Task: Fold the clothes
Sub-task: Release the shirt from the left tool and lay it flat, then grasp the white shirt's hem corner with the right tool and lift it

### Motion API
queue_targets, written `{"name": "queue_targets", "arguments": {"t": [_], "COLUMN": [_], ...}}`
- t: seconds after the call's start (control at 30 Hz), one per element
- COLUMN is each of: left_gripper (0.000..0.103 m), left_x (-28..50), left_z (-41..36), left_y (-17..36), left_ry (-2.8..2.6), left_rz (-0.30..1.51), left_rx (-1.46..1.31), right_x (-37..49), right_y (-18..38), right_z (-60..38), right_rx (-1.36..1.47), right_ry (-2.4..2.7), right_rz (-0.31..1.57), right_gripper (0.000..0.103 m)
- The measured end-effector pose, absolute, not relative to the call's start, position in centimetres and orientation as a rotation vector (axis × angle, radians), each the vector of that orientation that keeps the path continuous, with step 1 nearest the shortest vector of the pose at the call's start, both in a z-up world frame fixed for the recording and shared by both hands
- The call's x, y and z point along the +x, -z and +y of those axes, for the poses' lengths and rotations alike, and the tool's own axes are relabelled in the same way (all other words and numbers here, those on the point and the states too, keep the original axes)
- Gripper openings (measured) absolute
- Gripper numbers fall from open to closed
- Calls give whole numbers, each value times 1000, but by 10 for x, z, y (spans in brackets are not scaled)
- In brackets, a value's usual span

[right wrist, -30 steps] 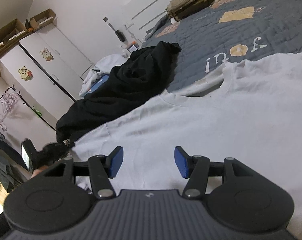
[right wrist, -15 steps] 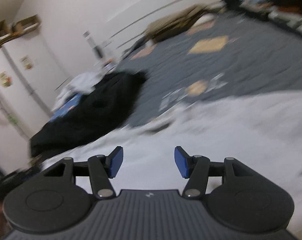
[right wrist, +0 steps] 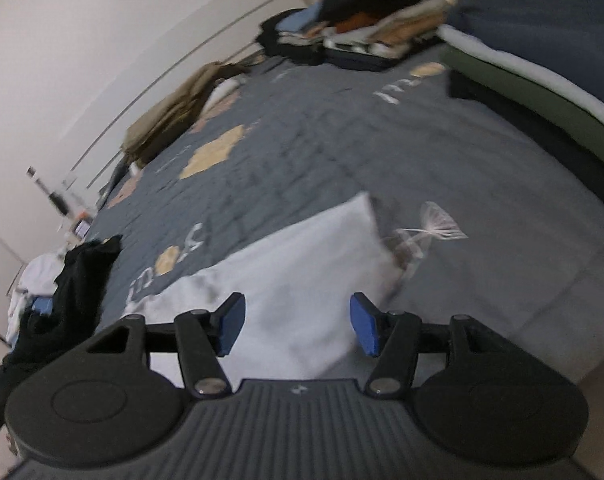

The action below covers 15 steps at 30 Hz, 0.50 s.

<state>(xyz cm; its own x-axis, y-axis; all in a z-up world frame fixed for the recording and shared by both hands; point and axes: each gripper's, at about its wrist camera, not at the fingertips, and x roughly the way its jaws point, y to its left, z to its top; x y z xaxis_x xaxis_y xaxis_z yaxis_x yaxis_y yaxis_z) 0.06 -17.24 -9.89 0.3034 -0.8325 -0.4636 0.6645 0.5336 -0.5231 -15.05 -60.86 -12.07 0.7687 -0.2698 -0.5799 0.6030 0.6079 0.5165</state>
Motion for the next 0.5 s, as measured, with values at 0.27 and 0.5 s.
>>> {"name": "queue_targets", "arguments": {"t": [0.27, 0.5], "left_gripper": [60, 60], "left_x": [-12, -15], "left_z": [-191, -196], "left_y": [100, 103], "left_ry": [1048, 1046], "left_rz": [774, 773], "left_rx": [-226, -205], "right_x": [-155, -122], "right_y": [147, 149], "right_z": [-638, -631], "right_rx": [725, 622], "right_ry": [508, 441], "right_rz": [364, 385], "right_gripper": [58, 66]}}
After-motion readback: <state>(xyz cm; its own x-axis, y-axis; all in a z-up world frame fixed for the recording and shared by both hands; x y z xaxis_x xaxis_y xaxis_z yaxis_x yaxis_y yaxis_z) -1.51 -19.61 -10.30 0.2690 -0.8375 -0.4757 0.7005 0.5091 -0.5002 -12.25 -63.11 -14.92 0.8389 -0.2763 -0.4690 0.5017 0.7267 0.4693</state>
